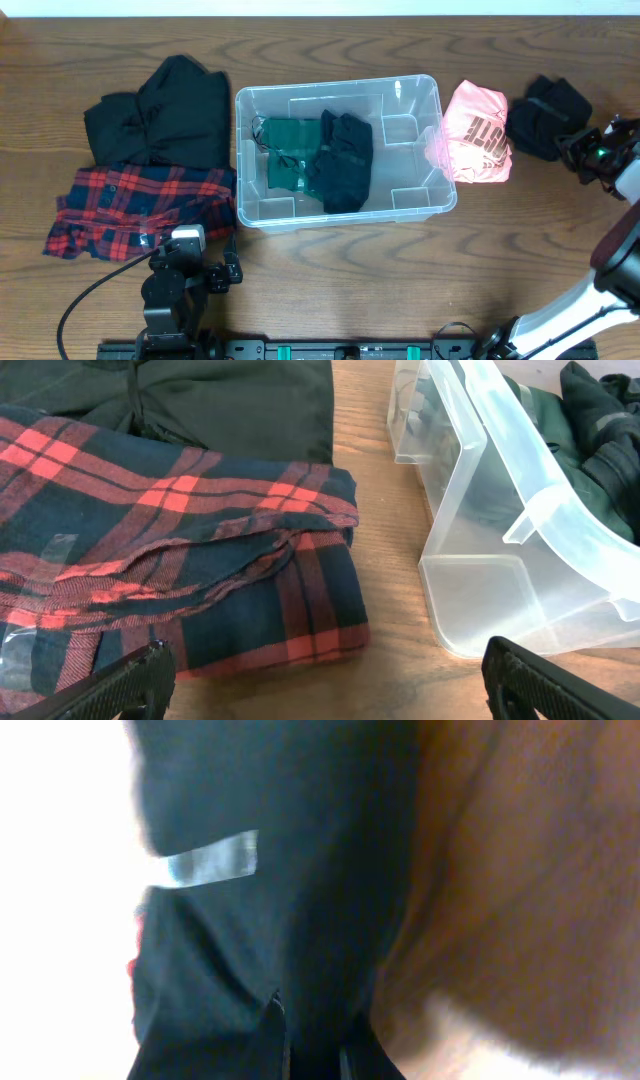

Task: Pack container
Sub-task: 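Reach right gripper to the black clothes at far right and grasp, then lower the black clothes into the bin's right side and release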

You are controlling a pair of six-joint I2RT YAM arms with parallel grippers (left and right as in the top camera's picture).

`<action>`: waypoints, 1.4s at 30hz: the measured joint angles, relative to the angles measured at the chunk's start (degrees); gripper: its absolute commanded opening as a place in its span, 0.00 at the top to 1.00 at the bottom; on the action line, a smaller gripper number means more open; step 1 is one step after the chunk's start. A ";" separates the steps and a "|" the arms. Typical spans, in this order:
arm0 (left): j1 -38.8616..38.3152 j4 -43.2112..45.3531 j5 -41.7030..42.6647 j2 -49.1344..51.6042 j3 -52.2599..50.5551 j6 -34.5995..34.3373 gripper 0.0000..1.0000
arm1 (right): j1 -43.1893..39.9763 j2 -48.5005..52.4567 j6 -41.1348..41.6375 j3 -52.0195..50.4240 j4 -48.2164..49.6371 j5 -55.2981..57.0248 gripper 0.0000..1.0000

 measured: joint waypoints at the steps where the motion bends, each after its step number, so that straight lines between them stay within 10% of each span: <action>1: 0.00 0.00 0.00 0.00 0.00 0.00 0.02 | 0.15 -2.54 0.15 -0.31 -1.92 -0.09 0.99; 16: -0.02 0.00 -0.02 0.00 0.00 0.00 0.02 | 24.06 -46.73 0.15 -0.46 -18.47 -3.17 0.99; 29: 0.00 0.00 0.00 0.00 0.00 0.00 0.02 | 46.47 -30.23 0.61 -0.59 -11.72 1.99 0.99; 42: 0.00 -0.02 0.00 0.00 0.00 0.00 0.02 | 51.69 -18.40 -0.90 -0.74 -18.47 12.68 0.90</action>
